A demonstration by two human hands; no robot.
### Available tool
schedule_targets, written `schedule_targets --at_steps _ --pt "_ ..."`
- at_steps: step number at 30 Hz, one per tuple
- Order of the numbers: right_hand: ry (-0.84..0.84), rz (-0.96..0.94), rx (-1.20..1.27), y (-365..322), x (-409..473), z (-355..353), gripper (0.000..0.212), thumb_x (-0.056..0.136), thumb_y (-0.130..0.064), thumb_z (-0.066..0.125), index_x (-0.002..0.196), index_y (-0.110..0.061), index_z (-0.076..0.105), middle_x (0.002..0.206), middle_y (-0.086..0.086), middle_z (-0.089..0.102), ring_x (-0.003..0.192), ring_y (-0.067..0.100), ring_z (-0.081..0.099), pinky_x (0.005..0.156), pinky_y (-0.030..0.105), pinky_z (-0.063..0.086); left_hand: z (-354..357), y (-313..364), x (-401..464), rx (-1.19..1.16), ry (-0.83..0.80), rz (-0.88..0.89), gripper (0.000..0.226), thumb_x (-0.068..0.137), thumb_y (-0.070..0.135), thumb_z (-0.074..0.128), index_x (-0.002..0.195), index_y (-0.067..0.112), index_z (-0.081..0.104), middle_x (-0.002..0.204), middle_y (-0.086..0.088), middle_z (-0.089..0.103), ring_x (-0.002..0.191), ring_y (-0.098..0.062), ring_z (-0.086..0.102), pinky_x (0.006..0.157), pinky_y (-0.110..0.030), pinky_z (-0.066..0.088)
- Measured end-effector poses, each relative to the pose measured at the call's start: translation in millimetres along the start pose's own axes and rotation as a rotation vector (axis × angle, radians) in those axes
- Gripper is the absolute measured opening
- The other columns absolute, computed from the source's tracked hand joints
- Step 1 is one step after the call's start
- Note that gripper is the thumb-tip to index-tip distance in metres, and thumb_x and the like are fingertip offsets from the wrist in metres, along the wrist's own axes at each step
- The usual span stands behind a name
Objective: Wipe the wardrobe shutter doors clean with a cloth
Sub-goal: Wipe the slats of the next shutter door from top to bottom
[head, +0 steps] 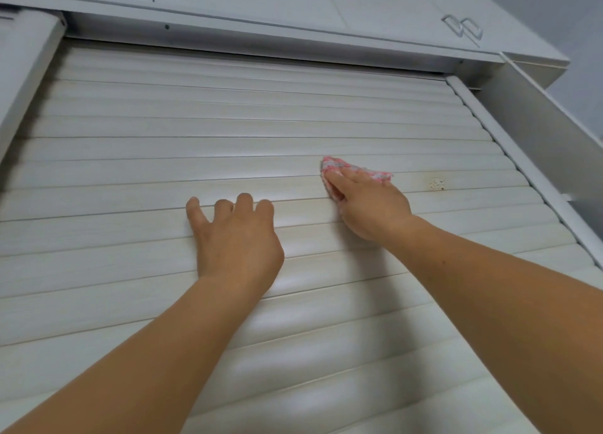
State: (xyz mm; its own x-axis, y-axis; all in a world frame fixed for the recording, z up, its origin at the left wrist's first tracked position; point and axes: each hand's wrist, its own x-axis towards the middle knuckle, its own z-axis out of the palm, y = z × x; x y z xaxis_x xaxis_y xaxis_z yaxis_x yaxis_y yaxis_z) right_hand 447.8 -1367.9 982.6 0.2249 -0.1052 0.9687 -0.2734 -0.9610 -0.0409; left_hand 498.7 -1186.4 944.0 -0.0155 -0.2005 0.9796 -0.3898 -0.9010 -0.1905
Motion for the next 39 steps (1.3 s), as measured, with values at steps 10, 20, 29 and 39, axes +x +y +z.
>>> schedule_targets --at_steps 10,20,29,39 --pt "0.025 -0.081 -0.003 36 1 1 0.052 0.098 -0.019 0.029 0.146 -0.035 0.020 0.157 -0.009 0.019 0.145 0.017 0.013 0.115 0.050 0.006 7 84 17 -0.085 -0.032 0.069 0.034 0.088 0.013 0.031 0.117 0.024 0.045 0.125 0.002 0.044 0.125 -0.021 0.033 0.109 -0.059 0.002" --pt "0.041 -0.148 -0.020 88 3 2 0.053 0.097 -0.017 0.026 0.147 -0.033 0.019 0.157 -0.007 0.017 0.145 0.018 0.011 0.114 0.054 -0.004 18 145 31 -0.028 0.005 0.012 0.037 0.084 0.010 0.031 0.117 0.026 0.041 0.118 0.001 0.042 0.120 -0.024 0.036 0.109 -0.055 0.009" --pt "0.074 -0.055 -0.051 171 5 5 0.054 0.096 -0.020 0.028 0.148 -0.034 0.019 0.154 -0.009 0.026 0.142 0.017 0.020 0.114 0.053 0.007 28 170 32 0.018 0.051 -0.120 0.037 0.081 0.004 0.032 0.109 0.023 0.045 0.112 0.002 0.041 0.115 -0.022 0.037 0.108 -0.053 0.010" --pt "0.061 0.158 -0.075 249 0 -10 0.036 0.092 -0.015 0.033 0.124 -0.030 0.041 0.142 -0.006 0.042 0.125 0.024 0.043 0.099 0.045 0.030 32 173 31 0.089 0.117 -0.135 0.036 0.080 0.005 0.033 0.108 0.020 0.051 0.109 0.000 0.050 0.107 -0.023 0.047 0.104 -0.050 0.013"
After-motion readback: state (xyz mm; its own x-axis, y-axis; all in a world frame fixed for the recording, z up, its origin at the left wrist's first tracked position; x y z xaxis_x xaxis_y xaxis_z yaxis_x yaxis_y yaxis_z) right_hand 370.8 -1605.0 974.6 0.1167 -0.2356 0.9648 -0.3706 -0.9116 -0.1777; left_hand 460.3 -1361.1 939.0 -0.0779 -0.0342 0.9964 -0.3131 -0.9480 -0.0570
